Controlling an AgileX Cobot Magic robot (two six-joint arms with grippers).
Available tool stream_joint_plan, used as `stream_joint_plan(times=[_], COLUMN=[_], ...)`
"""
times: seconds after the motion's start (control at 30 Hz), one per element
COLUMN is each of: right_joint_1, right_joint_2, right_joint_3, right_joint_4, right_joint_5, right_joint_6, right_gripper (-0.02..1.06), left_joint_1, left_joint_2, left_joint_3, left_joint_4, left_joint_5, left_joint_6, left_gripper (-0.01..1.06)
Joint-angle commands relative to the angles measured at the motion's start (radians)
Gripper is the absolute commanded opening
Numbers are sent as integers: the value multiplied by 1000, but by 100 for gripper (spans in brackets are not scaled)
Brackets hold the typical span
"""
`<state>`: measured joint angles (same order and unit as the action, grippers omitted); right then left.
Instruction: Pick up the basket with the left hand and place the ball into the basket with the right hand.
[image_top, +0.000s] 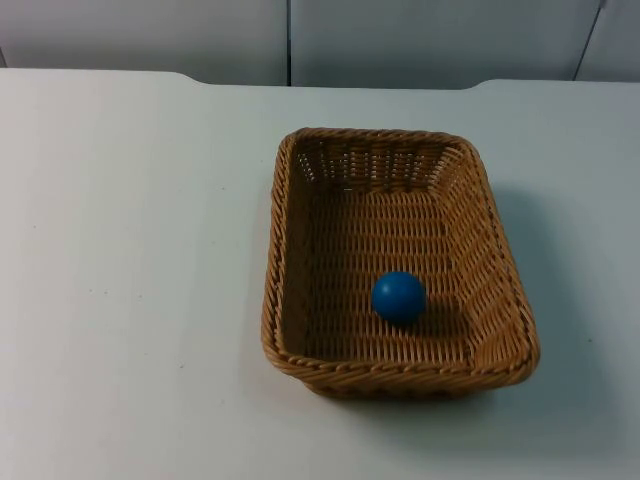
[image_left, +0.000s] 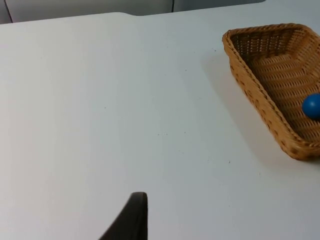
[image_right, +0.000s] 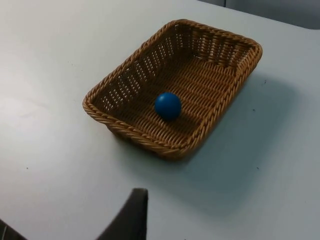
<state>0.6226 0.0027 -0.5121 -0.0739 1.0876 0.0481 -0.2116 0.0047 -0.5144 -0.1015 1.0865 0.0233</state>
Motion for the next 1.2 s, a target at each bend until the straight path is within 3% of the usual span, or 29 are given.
stream_joint_plan(times=[0.0, 0.7, 1.17], right_joint_1=[2, -22, -385], right_joint_2=[-3, -3, -3], right_joint_3=[4, 4, 4], right_joint_4=[-3, -3, -3], right_joint_5=[-8, -8, -8], right_joint_6=[1, 1, 1], right_gripper=[105, 105, 105], left_joint_1=[0, 0, 0], left_joint_2=[-5, -5, -5], left_joint_3=[5, 5, 5], left_joint_4=[-7, -2, -2], left_joint_5=[-14, -14, -14], left_joint_6=[-5, -5, -5], left_gripper=[105, 105, 105])
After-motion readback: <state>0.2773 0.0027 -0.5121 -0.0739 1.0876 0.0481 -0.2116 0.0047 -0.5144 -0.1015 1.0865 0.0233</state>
